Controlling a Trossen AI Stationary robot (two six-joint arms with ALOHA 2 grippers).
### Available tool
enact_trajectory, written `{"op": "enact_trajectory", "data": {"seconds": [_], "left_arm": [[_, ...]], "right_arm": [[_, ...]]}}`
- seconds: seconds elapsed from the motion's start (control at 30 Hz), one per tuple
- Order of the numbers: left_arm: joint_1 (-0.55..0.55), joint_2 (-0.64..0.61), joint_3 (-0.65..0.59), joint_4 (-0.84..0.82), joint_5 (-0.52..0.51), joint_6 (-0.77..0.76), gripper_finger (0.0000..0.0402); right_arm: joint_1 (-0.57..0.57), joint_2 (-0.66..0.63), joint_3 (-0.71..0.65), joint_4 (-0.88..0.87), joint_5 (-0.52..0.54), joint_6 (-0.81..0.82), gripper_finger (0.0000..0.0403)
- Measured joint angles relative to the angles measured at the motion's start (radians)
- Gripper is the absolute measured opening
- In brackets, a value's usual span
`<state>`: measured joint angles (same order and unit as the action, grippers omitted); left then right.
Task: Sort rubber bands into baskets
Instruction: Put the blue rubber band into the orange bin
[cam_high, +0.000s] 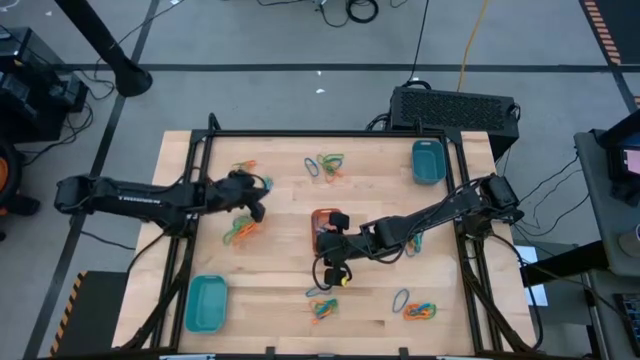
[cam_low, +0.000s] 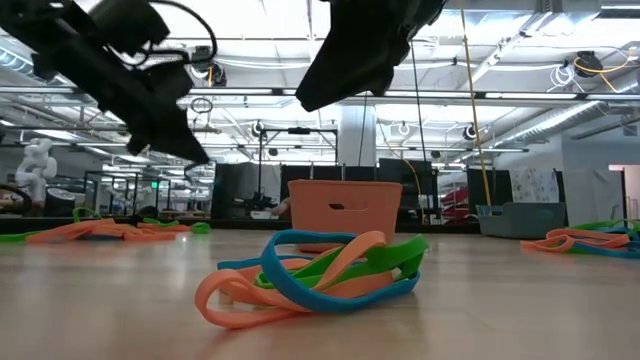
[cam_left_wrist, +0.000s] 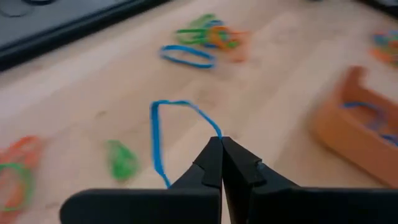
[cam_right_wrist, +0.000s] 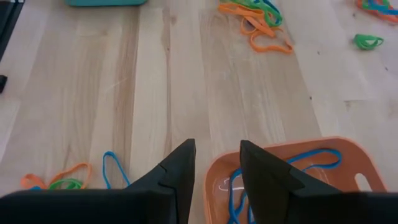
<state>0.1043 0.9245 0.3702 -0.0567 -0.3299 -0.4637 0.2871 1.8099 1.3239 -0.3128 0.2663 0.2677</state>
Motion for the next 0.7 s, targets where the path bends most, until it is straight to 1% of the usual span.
{"op": "enact_trajectory", "data": {"seconds": [0.1, 0.17, 0.27, 0.43, 0.5, 0.6, 0.7], "left_arm": [[-0.090, 0.010, -0.011, 0.099, 0.041, -0.002, 0.0002], [-0.152, 0.030, -0.026, 0.182, 0.050, 0.001, 0.0002], [-0.213, 0.066, -0.032, 0.284, 0.091, 0.047, 0.0002], [-0.274, 0.126, -0.032, 0.420, 0.297, 0.131, 0.0002], [-0.293, 0.149, -0.032, 0.477, 0.359, 0.163, 0.0002], [-0.311, 0.176, -0.032, 0.533, 0.405, 0.189, 0.0002], [-0.315, 0.193, -0.015, 0.548, 0.412, 0.191, 0.0002]], "right_arm": [[0.000, 0.000, 0.000, 0.005, 0.034, 0.000, 0.0118], [0.000, 0.000, 0.000, 0.009, 0.069, -0.010, 0.0118], [-0.002, 0.000, 0.000, 0.025, 0.098, -0.043, 0.0118], [-0.008, 0.000, 0.000, 0.090, 0.099, -0.108, 0.0118], [-0.009, 0.000, 0.000, 0.125, 0.098, -0.150, 0.0118], [-0.009, 0.000, 0.000, 0.172, 0.082, -0.211, 0.0118], [-0.009, 0.000, 0.000, 0.219, 0.044, -0.274, 0.0119]]}}
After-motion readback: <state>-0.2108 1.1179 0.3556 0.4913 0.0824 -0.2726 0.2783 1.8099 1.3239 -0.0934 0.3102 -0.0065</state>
